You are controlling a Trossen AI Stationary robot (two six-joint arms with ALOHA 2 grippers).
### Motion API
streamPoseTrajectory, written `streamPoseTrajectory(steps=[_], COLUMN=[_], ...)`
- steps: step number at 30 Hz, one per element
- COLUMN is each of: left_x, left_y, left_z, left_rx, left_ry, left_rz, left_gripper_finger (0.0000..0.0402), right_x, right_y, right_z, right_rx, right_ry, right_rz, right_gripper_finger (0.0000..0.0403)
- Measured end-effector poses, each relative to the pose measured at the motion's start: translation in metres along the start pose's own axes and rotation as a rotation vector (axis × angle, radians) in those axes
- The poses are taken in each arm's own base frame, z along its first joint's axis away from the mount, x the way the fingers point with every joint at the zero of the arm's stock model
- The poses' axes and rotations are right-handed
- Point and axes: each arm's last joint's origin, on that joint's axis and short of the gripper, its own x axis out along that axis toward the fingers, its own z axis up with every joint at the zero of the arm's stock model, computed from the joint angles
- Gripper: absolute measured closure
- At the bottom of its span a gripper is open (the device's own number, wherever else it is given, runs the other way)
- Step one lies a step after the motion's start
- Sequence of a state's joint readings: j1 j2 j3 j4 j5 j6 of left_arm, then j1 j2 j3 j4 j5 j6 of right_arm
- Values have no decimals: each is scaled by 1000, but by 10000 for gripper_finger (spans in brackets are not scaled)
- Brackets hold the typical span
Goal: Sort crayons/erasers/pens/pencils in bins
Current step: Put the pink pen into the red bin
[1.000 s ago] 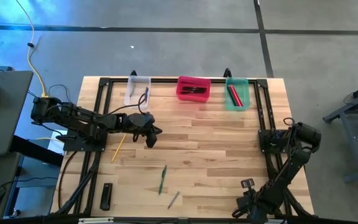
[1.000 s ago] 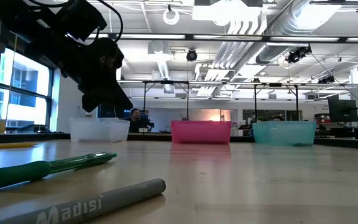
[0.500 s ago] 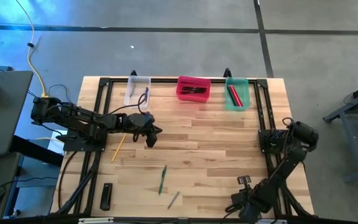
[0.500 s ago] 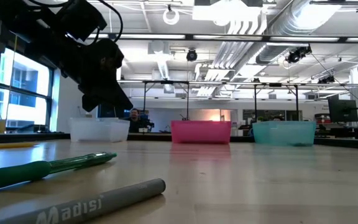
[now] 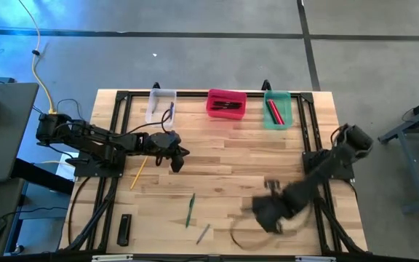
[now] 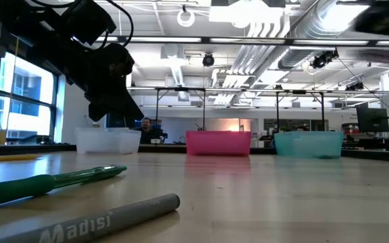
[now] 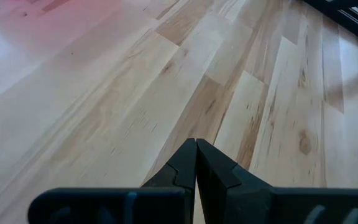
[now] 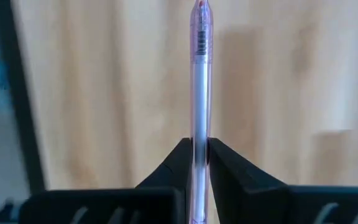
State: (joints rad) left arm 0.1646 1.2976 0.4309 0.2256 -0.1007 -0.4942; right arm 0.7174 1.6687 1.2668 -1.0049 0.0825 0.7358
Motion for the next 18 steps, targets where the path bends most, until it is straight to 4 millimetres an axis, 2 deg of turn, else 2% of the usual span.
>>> streamPoseTrajectory(steps=[5,10,15,18], left_x=[0,0,0,0], left_y=[0,0,0,1], left_z=[0,0,0,1], left_rx=[0,0,0,0], left_ry=[0,-6,-10,-16], left_rz=[3,10,14,24], left_gripper_finger=[402,401,402,401], right_x=[-26,-59,-91,-100], right_y=[-68,-158,-246,-289], right_z=[42,75,95,101], right_rx=[84,144,188,200], right_ry=[-130,-266,-410,-454], right_rz=[-50,-90,-131,-203], right_gripper_finger=[376,376,376,376])
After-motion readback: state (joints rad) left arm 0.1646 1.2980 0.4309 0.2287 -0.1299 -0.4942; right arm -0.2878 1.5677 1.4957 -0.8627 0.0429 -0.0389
